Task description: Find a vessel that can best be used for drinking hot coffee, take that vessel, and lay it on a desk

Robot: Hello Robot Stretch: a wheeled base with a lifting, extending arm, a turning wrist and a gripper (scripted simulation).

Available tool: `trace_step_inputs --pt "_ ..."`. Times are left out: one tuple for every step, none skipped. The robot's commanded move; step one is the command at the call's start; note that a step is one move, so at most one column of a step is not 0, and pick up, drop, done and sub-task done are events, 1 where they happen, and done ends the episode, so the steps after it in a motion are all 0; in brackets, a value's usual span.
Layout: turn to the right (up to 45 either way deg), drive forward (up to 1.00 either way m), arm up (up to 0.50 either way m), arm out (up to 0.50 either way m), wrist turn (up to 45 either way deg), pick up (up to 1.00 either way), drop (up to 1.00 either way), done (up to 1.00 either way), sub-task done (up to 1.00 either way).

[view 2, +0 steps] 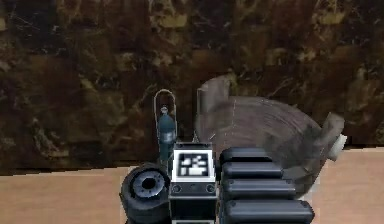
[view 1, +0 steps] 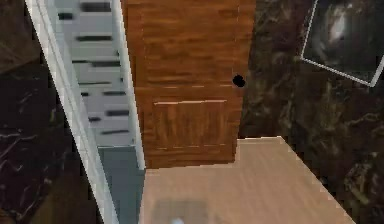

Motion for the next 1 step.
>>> trace_step_inputs --pt "0.0 0.85 0.00 0.00 0.0 0.00 0.00 0.00 0.00"
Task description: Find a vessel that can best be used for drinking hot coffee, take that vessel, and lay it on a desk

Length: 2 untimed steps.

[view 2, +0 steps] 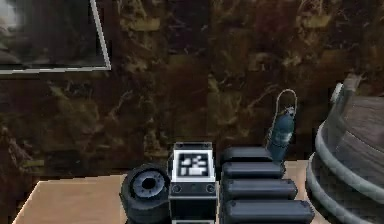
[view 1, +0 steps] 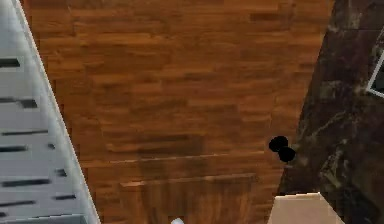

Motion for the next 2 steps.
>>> trace_step_inputs --pt "-45.0 0.00 0.00 0.00 0.0 0.00 0.00 0.00 0.00" --pt "-21.0 0.00 0.00 0.00 0.0 0.00 0.00 0.00 0.00"
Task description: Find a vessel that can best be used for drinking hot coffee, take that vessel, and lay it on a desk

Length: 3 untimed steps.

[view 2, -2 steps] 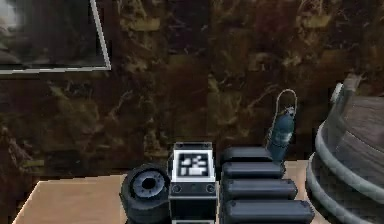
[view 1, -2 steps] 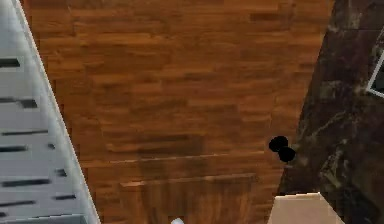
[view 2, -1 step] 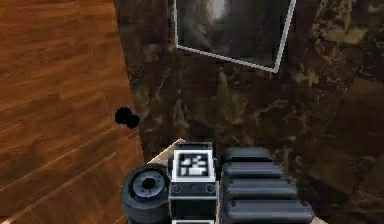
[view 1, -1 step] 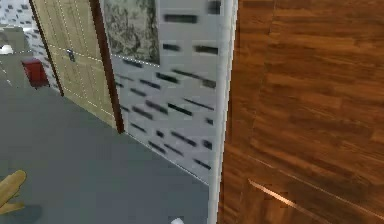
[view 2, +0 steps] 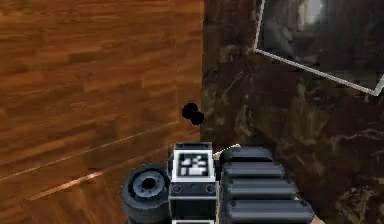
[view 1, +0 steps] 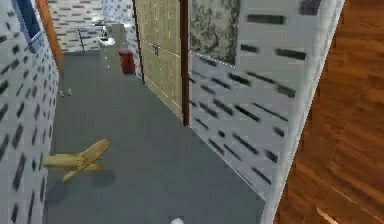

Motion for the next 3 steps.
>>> trace_step_inputs --pt "0.0 0.75 0.00 0.00 0.0 0.00 0.00 0.00 0.00" --pt "-24.0 0.00 0.00 0.00 0.0 0.00 0.00 0.00 0.00" --pt "0.0 0.95 0.00 0.00 0.0 0.00 0.00 0.00 0.00"
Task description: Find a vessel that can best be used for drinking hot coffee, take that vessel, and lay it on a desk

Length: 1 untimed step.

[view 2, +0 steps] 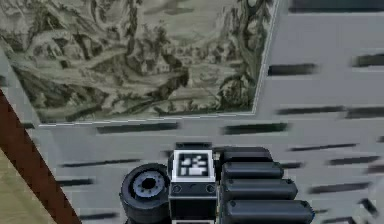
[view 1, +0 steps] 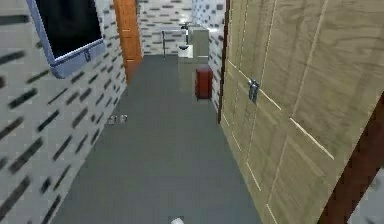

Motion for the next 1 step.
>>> trace_step_inputs --pt "-6.0 0.00 0.00 0.00 0.0 0.00 0.00 0.00 0.00"
